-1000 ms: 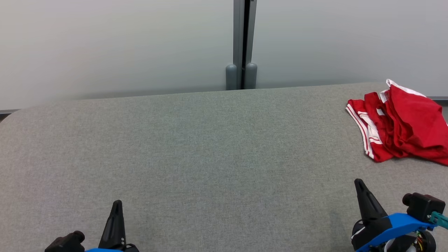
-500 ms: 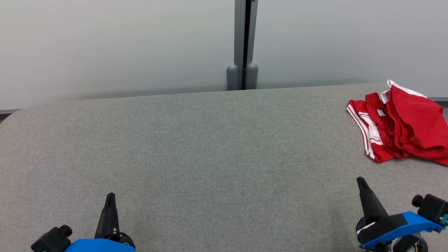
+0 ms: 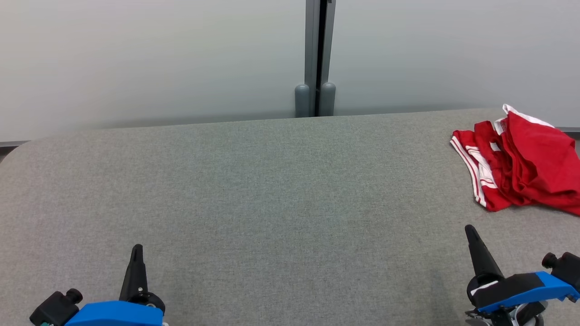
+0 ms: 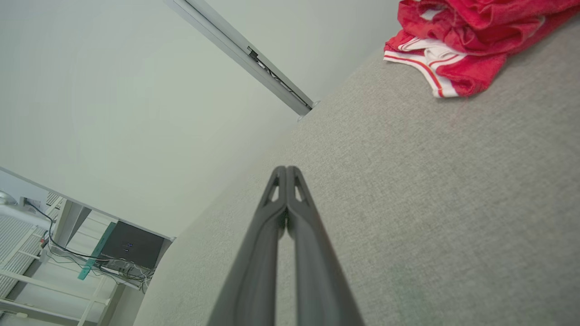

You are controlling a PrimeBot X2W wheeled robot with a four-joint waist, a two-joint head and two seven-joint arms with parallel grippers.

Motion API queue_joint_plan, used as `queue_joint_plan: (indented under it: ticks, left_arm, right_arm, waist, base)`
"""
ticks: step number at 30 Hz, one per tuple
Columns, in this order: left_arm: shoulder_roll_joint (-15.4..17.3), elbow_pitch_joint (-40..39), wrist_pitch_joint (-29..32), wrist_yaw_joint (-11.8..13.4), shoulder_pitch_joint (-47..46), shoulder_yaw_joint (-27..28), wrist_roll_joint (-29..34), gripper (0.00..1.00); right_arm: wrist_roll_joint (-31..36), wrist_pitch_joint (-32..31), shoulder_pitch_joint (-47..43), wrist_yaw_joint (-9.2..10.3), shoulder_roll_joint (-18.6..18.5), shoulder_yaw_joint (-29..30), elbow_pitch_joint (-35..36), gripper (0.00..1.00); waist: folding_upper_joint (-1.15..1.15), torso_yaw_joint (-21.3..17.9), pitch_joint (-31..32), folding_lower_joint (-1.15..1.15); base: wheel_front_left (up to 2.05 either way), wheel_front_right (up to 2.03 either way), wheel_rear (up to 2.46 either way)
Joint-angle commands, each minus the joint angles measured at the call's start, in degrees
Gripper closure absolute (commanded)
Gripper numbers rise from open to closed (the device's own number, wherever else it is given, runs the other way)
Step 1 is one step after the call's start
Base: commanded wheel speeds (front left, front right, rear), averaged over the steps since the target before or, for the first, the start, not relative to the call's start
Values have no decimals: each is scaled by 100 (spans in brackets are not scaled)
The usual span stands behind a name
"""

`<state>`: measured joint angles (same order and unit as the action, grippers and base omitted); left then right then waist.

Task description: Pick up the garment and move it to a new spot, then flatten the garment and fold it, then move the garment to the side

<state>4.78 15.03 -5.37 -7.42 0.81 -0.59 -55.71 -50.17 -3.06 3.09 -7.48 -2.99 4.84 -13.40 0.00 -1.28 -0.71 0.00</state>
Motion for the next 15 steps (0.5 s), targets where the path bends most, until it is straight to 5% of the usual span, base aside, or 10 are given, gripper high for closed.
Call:
queue_joint_plan:
  ticks: [1,15]
  left_arm:
    - [-3,-76,41,-4,-199,55,-167,100]
    - [-21,-88,268,-5,-315,161,-944,100]
  right_arm:
    - [-201,-18,156,-1,-10,28,59,100]
    - [-1063,-91,204,-2,-5,61,35,100]
  waist:
    - [0,2,1,0]
    - [0,23,9,0]
  base:
    - [0,0,0]
    - [0,0,0]
